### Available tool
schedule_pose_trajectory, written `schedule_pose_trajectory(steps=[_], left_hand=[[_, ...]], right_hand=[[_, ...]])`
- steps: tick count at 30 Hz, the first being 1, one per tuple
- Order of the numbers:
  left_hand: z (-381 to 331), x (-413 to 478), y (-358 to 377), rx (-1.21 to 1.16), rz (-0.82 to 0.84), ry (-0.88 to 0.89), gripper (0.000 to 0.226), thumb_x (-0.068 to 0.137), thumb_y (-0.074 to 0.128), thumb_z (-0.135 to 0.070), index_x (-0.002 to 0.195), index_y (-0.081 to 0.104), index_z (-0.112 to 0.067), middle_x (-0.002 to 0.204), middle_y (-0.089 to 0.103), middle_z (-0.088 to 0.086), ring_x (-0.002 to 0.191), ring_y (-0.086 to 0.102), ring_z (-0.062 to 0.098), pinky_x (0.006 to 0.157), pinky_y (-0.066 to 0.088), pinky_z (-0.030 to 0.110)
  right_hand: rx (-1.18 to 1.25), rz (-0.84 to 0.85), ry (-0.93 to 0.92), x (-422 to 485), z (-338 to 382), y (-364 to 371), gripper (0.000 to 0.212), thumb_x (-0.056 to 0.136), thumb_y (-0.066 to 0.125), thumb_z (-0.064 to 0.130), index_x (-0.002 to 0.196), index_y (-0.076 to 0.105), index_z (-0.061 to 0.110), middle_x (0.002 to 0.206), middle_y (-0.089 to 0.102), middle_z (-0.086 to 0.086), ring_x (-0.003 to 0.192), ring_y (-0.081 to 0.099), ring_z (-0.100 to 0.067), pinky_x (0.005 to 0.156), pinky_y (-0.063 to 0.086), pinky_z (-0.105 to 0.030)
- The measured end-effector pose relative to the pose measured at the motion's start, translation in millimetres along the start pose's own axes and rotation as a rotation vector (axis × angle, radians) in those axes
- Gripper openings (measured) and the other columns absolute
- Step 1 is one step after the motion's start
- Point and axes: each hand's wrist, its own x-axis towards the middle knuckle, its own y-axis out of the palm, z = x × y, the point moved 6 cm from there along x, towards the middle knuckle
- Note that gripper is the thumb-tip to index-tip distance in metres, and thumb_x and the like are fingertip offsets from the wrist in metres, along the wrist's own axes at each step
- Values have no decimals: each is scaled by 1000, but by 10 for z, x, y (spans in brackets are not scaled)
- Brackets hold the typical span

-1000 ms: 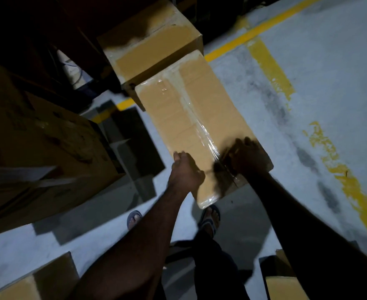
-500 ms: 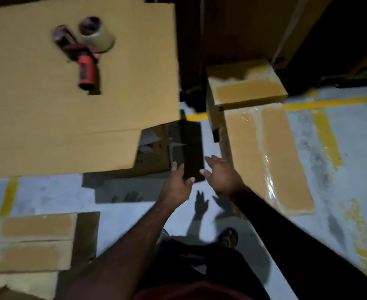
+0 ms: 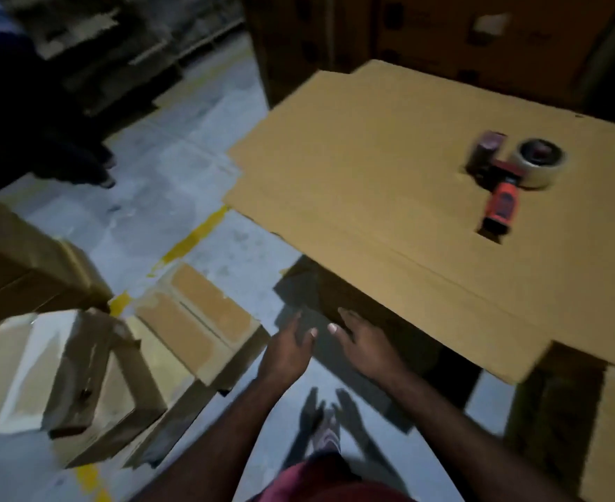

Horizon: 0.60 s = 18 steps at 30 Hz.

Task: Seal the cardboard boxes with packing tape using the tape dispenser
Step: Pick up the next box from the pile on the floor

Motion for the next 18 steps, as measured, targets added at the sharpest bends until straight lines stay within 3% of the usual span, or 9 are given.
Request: schedule_pose_trajectory(steps=[3,6,11,13,15,16,18], left_hand=[[336,62,-623,-117,-115,-55,57,104,51,-45,155,41,-21,149,54,6,132,54,23,101,43,29],[718,13,-1079,-211,-237,-145,49,103,54,-44,147,52,-22,146,57,0,127,57,17,94,41,24],[1254,-234,-1547,-353,-428,-290,41,103,56,-40,139,61,-22,138,63,1,120,61,18,92,52,32],[1446,-315,-1670,-382,-496,-347,40,103,56,-38,138,61,-18,140,62,3,120,60,17,88,48,23],[1590,-422,-1802,-416,-573,-401,40,104,55,-35,139,61,-15,141,61,4,112,60,15,73,45,11],[1659,-481,-1873,-433,-613,-436,41,105,55,-35,139,61,-14,141,61,4,113,60,16,74,45,10],[1784,-644,-2040,-454,-705,-505,40,104,55,-33,138,62,-13,139,62,5,123,59,22,90,44,21]], right_hand=[[-22,73,-115,363,698,233,61,104,44,46,154,37,12,159,37,-9,146,35,-23,111,30,-26],[-55,150,-199,626,1229,483,58,104,46,44,152,40,12,157,39,-8,145,37,-22,111,30,-26],[-116,277,-293,892,1785,908,58,102,48,48,151,44,17,154,45,-5,141,43,-21,111,34,-29],[-161,337,-339,980,1965,1069,58,102,47,49,152,42,19,154,45,-4,139,45,-23,111,36,-32],[-198,394,-381,1083,2142,1236,59,102,46,50,152,41,20,155,44,-4,138,46,-24,110,37,-33],[-217,419,-398,1144,2240,1323,60,102,45,51,153,41,20,155,44,-5,137,47,-24,109,38,-34],[-262,475,-443,1237,2472,1497,62,102,44,53,153,40,19,154,45,-6,134,49,-25,107,39,-34]])
